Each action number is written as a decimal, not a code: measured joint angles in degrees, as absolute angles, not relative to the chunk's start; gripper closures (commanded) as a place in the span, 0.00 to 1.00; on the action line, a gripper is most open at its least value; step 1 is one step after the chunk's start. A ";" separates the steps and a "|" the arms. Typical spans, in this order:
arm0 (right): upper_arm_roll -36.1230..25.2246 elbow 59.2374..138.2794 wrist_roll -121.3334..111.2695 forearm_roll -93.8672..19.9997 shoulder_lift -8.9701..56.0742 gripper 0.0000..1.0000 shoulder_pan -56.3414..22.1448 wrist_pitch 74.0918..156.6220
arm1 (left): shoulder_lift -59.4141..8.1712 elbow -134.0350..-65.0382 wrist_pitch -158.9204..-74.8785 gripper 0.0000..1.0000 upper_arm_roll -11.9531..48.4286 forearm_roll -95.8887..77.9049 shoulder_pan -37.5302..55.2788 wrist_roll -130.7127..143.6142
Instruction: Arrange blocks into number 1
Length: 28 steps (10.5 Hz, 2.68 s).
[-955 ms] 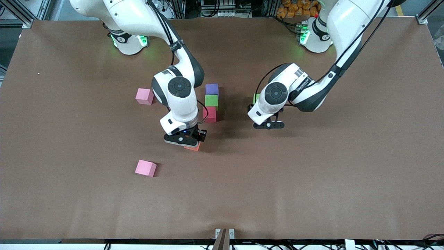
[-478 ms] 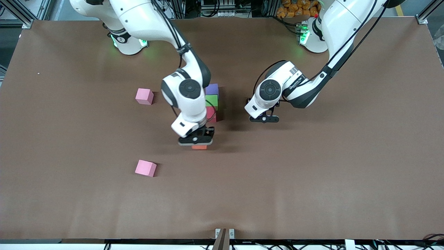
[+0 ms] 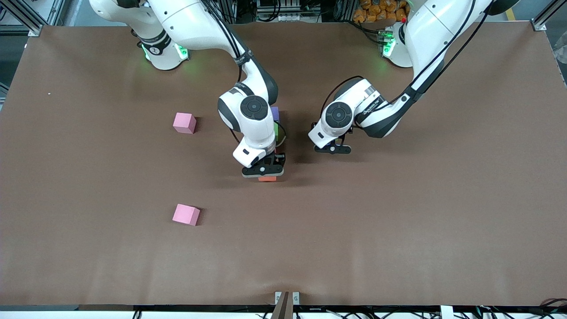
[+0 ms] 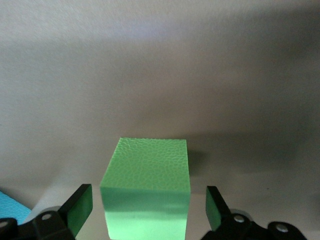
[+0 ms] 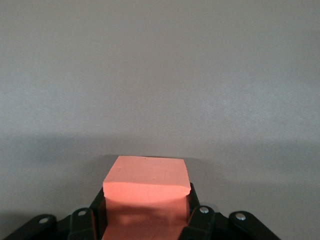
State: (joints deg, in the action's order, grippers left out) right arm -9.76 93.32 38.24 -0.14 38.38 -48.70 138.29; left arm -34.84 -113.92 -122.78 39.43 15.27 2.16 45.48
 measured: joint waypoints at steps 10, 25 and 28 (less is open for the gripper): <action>-8.69 96.15 38.35 -3.47 38.43 0.49 -48.98 138.44 | -37.20 -113.64 -123.03 1.00 39.61 15.27 2.50 46.45; -8.40 97.21 40.07 -3.62 33.18 0.00 -36.39 138.18 | -34.69 -113.31 -115.97 1.00 46.42 15.27 2.93 53.46; -8.35 97.20 39.99 -3.63 31.46 0.00 -30.21 136.44 | -34.56 -113.30 -114.50 1.00 52.34 15.27 3.86 61.29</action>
